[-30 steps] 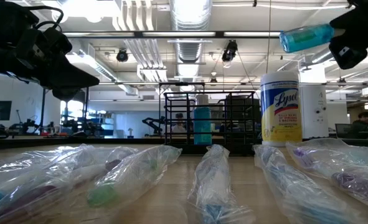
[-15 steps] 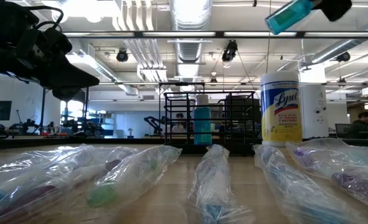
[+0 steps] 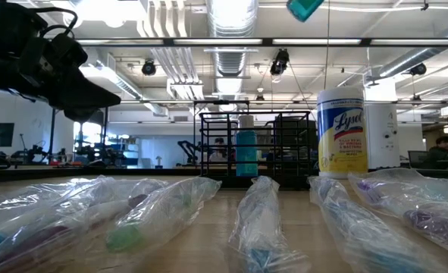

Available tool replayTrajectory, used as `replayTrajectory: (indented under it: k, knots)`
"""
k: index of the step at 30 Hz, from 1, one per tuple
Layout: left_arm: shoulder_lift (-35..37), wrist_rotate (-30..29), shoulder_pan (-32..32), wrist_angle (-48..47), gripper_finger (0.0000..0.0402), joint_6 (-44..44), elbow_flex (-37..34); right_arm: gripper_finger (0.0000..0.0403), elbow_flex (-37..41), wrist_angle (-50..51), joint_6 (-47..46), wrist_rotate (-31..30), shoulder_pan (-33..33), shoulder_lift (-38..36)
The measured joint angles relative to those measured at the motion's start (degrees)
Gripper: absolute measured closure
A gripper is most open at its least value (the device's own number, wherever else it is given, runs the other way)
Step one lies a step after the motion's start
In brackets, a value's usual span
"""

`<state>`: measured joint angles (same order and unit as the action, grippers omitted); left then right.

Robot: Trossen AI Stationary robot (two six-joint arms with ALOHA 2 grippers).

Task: Pick & Place toothbrushing station
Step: Put the blue mouthwash into the wire organizer

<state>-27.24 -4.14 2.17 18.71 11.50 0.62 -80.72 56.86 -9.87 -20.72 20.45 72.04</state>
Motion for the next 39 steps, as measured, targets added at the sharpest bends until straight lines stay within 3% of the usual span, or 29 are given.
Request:
replayTrajectory:
  k: [6, 15, 32, 39]
  knots:
    - [0.0, 0.0, 0.0, -0.8, 0.0378, -0.9, 0.0, 0.0314, -9.6, 9.5, 4.4, 7.1, -7.1, 10.3]
    - [0.0, 0.0, 0.0, -1.4, 0.0378, -1.3, 0.0, 0.0313, -18.1, 12.4, 13.2, 16.5, -14.4, 23.0]
    - [0.0, 0.0, 0.0, -2.2, 0.0378, -1.4, 0.0, 0.0312, -40.1, 28.9, 22.3, 19.3, -16.0, 42.8]
    - [-0.1, 0.0, 0.0, -2.2, 0.0378, -1.4, -0.1, 0.0312, -42.7, 30.2, 25.3, 19.2, -16.5, 47.1]
